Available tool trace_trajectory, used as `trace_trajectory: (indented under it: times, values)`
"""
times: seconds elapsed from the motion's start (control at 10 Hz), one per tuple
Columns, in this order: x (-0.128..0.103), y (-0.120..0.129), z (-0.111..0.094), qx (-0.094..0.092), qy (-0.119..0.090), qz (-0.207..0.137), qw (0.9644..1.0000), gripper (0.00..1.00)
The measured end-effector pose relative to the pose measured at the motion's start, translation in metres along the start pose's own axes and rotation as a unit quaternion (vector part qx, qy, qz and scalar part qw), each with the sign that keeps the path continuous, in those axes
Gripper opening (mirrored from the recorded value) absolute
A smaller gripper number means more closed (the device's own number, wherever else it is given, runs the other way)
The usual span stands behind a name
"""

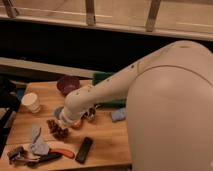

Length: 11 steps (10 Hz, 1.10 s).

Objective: Place grapes in purple bowl

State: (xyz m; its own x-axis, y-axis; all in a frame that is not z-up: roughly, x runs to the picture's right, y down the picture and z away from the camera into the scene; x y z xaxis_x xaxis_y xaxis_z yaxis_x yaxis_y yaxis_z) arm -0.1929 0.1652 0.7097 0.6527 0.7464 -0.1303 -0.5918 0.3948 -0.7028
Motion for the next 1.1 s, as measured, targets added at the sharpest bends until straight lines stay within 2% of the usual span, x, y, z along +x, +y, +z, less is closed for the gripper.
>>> trace_trajectory:
  times: [0.5, 0.7, 0.9, 1.1]
  values:
    - [-0.054, -0.033, -0.1, 0.071, -0.01, 0.0, 0.9975, 0.05]
    - [-0.083, -0.054, -0.139, 0.102, -0.011, 0.0, 0.9947, 0.05]
    - [-0.118, -0.083, -0.179, 0.138, -0.018, 0.005, 0.9903, 0.05]
    - [-0.148, -0.098, -0.2, 0.154, -0.031, 0.006, 0.9876, 0.05]
